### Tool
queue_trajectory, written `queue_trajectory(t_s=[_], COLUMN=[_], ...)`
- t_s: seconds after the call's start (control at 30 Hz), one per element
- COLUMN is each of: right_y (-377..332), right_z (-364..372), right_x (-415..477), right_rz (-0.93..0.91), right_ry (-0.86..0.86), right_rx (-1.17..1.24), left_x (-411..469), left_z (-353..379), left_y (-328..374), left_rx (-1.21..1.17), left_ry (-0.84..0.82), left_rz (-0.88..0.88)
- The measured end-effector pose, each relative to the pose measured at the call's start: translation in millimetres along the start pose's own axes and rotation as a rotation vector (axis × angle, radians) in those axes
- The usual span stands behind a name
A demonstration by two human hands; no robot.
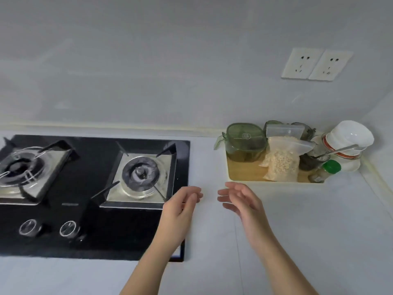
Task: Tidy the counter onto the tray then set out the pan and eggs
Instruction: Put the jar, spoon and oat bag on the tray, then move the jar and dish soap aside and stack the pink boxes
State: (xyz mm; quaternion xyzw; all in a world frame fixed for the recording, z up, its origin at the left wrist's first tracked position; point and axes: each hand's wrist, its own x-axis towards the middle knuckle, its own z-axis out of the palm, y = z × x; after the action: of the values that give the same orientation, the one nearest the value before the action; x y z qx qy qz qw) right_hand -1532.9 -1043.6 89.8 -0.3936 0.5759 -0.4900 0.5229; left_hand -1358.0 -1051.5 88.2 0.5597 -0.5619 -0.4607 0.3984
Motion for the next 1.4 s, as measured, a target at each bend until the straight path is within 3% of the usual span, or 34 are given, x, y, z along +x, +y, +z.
queue_trajectory(t_s=[0.2,0.43,0.7,0.9,1.23,1.4], right_y=[-4.8,1.7,-1.7,12.8,36.8,24.1], right_z=[123.3,294.0,436.2,529.3,744.6,855.9], right_x=[-78.2,-173.5,-226.2,-230.0,-190.4,-159.4], right_rz=[-0.023,0.004,-0.034,-0.012,0.042,-0.033], right_ry=[-0.170,-0.437,-0.738,-0.858,-0.950,-0.994], right_rx=[-0.001,-0.022,-0.076,-0.089,-0.092,-0.165], left_x=[-95.1,-215.3,-295.8,-318.1,-290.8,-262.9], left_z=[-132.9,-296.2,-410.7,-475.5,-657.6,-751.5], left_y=[-13.0,-53.4,-83.9,-121.9,-194.6,-213.2], left_rx=[-0.024,-0.082,-0.142,-0.175,-0.156,-0.182], left_ry=[0.154,0.504,0.801,0.937,1.073,1.169], left_rz=[0.030,-0.021,-0.043,-0.104,-0.184,-0.153])
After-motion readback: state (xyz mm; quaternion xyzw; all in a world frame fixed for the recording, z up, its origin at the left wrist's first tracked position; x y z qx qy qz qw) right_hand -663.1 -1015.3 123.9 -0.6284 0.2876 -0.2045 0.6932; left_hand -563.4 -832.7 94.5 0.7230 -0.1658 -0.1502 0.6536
